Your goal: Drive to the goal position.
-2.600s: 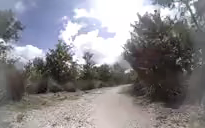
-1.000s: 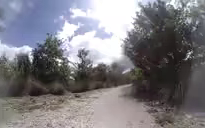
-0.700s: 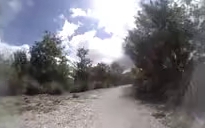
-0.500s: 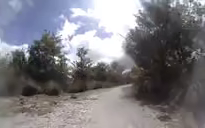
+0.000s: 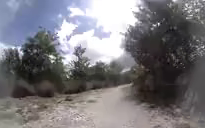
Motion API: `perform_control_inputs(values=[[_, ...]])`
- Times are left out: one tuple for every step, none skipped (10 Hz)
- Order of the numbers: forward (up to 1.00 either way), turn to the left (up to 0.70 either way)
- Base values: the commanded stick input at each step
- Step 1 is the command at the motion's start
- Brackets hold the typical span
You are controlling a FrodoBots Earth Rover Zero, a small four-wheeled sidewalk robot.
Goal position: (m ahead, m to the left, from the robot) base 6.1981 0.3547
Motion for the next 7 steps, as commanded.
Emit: perform_control_inputs(values=[[0.7, 0.0], [0.7, 0.0], [0.7, 0.0], [0.7, 0.0], [0.7, 0.0], [0.7, 0.0], [0.7, 0.0]])
